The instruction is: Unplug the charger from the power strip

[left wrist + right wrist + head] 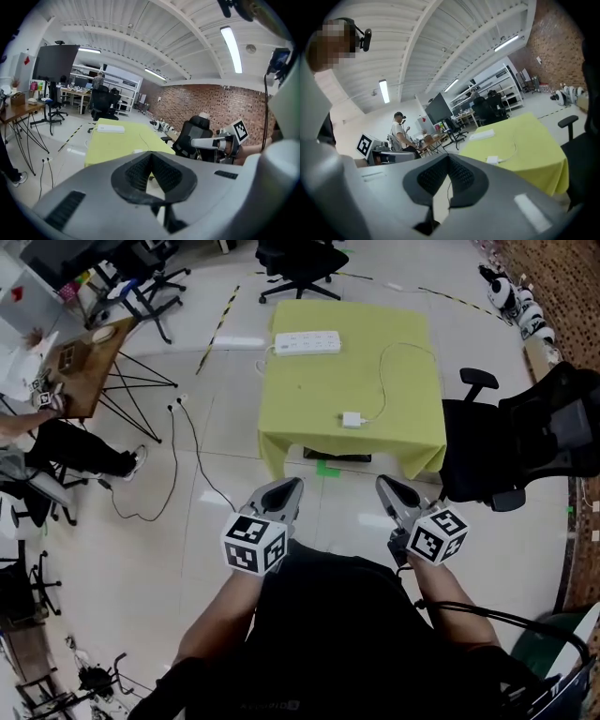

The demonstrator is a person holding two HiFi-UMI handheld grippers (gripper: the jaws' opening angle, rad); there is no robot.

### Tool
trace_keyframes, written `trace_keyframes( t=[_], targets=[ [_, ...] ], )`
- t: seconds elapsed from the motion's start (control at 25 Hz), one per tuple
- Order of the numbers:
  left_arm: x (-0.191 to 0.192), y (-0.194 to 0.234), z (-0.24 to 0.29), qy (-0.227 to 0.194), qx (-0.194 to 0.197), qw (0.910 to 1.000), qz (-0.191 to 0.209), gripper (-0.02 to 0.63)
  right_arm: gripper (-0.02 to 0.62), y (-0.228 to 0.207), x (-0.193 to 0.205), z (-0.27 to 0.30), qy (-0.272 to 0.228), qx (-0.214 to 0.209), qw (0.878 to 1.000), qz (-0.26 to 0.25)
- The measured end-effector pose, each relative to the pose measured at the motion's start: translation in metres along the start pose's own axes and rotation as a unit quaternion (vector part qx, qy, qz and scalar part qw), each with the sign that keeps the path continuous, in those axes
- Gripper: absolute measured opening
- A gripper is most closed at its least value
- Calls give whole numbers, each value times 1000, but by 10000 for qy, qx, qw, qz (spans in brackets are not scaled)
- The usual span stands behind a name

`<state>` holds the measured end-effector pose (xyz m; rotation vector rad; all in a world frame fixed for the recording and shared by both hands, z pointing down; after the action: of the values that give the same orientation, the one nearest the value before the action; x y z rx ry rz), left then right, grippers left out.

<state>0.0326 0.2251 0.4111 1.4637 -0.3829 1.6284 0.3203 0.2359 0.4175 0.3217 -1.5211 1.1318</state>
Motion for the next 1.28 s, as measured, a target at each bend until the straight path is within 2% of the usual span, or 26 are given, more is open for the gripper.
trace_keyframes(
  t=[0.2,0.44,0.8,1.28],
  targets=[
    [1,-13,-18,75,-98,9999,81,5,2,6,8,-18,38,-32,10000,-23],
    [-2,-17,-34,116,38,9998,172,6,2,31,13,-25,47,-1,9999,-121],
    [0,12,-78,208,144,9995,165,5,2,85,36,-13,132,182,9996,-148],
    [-1,46,-105,129,302,9994,116,6,2,127,51,9,188,388,9985,-334]
  ],
)
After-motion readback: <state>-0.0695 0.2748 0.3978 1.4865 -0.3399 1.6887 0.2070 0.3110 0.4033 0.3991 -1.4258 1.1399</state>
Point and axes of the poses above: the fingertips, and each gripper's own axes: z forward along the fingers, y to its left, x out of its underside, the point moved 10 cm from there along -z, backward along the fingers, and after that the axes turned 11 degrees about -y, right-handed, at the moved point
